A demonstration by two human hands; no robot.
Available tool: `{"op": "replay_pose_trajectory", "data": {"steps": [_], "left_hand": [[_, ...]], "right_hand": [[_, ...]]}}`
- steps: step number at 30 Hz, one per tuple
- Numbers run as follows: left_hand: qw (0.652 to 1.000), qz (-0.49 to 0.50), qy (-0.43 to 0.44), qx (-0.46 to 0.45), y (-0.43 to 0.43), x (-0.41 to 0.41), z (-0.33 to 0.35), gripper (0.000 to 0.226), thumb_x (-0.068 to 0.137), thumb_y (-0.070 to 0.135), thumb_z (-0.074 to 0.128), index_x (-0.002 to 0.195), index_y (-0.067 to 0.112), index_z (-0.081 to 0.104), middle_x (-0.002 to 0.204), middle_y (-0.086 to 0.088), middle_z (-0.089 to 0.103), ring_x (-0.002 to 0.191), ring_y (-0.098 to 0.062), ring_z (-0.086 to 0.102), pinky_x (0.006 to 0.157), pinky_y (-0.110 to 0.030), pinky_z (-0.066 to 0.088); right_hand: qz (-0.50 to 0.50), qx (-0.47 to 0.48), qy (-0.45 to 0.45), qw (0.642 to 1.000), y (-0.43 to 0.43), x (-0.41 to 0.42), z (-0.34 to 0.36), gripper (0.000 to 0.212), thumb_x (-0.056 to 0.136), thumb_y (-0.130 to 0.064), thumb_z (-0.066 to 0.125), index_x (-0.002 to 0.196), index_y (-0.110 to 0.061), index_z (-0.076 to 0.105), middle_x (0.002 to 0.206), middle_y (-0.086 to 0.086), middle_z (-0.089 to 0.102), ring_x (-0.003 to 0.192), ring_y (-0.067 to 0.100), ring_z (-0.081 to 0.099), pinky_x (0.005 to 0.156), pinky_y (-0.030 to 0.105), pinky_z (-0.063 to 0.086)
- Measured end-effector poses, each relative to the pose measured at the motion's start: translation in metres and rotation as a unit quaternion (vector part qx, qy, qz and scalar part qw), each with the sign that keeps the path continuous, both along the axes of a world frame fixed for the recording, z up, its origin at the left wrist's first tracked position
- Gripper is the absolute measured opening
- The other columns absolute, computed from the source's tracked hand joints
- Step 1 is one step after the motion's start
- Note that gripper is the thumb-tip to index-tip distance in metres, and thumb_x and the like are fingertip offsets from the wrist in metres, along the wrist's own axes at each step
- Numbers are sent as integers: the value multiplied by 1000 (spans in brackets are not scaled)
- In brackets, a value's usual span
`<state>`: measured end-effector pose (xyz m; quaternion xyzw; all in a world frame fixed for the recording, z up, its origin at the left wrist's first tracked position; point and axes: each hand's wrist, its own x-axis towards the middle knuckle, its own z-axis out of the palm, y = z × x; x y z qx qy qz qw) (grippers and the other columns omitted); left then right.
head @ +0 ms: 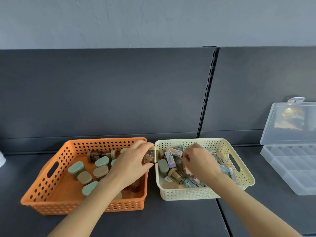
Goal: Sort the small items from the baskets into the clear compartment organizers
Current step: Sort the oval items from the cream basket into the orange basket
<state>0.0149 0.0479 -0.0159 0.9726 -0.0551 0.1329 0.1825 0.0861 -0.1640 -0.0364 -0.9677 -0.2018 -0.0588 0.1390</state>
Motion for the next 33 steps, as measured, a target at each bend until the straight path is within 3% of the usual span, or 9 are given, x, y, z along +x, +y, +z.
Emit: {"op": "replay_pose_trajectory", "data": {"steps": [3, 8, 12, 17, 21, 25, 29, 33], "left_hand": [[1000, 11, -2, 0, 9, -6, -1, 59, 89, 34, 63, 142, 31, 38, 140, 15, 38, 123, -6, 45, 87, -16, 37], [1000, 19, 8, -2, 20, -14, 0, 59, 89, 35, 64, 142, 31, 37, 141, 15, 37, 124, -4, 43, 91, -16, 41], [1000, 19, 15, -3, 26, -18, 1, 59, 89, 35, 63, 142, 31, 37, 142, 14, 37, 126, -5, 42, 92, -16, 39], [1000, 11, 16, -4, 23, -16, 1, 60, 90, 34, 63, 143, 31, 36, 144, 14, 36, 126, -6, 42, 93, -18, 42], [1000, 11, 17, -8, 26, -17, 1, 60, 89, 34, 63, 143, 30, 36, 143, 13, 37, 127, -6, 42, 94, -19, 42], [999, 28, 19, -13, 34, -22, 0, 60, 89, 35, 64, 142, 31, 37, 143, 14, 37, 128, -7, 41, 96, -20, 42], [998, 44, 31, -20, 49, -32, 3, 59, 88, 35, 65, 141, 30, 39, 141, 13, 39, 125, -7, 43, 96, -24, 44], [995, 83, 51, -22, 80, -47, 6, 61, 86, 36, 67, 141, 30, 40, 142, 13, 39, 125, -7, 44, 99, -25, 42]], "right_hand": [[-1, -29, 13, 999, -2, -1, 12, 26, 90, -30, 56, 68, -15, 50, 92, 0, 49, 58, 14, 52, 49, 21, 45], [-18, -46, 89, 995, 2, -7, 4, 36, 82, -34, 69, 64, -23, 40, 80, -5, 47, 61, 11, 49, 45, 20, 31], [-68, -11, 56, 996, 4, -9, -2, 29, 85, -33, 65, 87, -17, 41, 86, -1, 54, 65, 17, 54, 43, 21, 30], [-86, -17, 64, 994, 12, -8, -9, 14, 85, -23, 57, 82, -16, 46, 74, -2, 54, 63, 20, 54, 45, 25, 37], [-82, 9, 38, 996, 11, -11, 2, 6, 82, -16, 55, 83, -18, 49, 82, -1, 53, 71, 19, 53, 51, 27, 43], [0, 111, -6, 994, 21, -15, 21, 8, 84, -22, 62, 91, -20, 60, 86, -4, 61, 74, 13, 57, 66, 28, 54], [105, 177, 44, 978, 55, -27, 32, 15, 80, -20, 69, 86, -27, 57, 86, -9, 63, 74, 7, 58, 62, 15, 43], [172, 163, 42, 971, 94, -35, 30, 14, 81, -21, 68, 89, -25, 57, 91, -7, 60, 77, 9, 53, 64, 18, 40]]}}
